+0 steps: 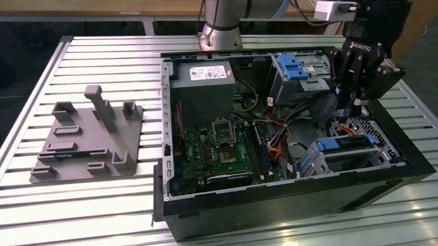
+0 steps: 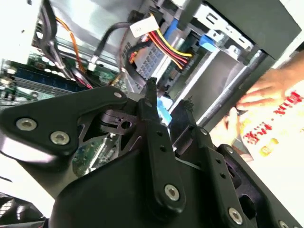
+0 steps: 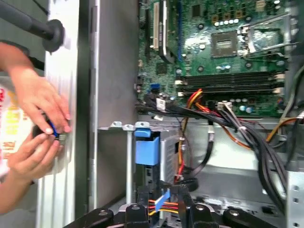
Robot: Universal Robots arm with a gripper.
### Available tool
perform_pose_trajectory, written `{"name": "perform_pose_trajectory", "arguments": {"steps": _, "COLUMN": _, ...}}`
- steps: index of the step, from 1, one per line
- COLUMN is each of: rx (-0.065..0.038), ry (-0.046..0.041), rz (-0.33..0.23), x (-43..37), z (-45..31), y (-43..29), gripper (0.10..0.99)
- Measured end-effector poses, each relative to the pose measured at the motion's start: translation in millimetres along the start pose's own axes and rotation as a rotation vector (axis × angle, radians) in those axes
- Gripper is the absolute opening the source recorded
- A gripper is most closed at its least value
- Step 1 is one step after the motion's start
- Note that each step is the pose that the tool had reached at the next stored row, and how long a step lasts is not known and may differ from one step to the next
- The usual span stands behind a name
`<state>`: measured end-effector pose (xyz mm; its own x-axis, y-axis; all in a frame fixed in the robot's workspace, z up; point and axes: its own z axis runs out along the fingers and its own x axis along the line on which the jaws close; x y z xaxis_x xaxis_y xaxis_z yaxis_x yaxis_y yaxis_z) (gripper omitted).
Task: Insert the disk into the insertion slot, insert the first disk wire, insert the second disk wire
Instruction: 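Insert the second disk wire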
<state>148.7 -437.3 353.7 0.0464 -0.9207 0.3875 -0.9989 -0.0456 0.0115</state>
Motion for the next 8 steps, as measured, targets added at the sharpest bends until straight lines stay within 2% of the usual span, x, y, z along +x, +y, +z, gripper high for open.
{"name": "perform_pose_trajectory", "arguments": {"steps": 4, "rx": 0.0, "ry": 0.0083, "rz": 0.0, "x": -2.6, "z": 5.4, "y": 0.4, "gripper": 0.376}}
{"name": "perform_pose_trajectory", "arguments": {"steps": 8, "rx": -0.001, "ry": 0.0269, "rz": -0.001, "x": -4.4, "z": 6.5, "y": 1.3, "gripper": 0.376}}
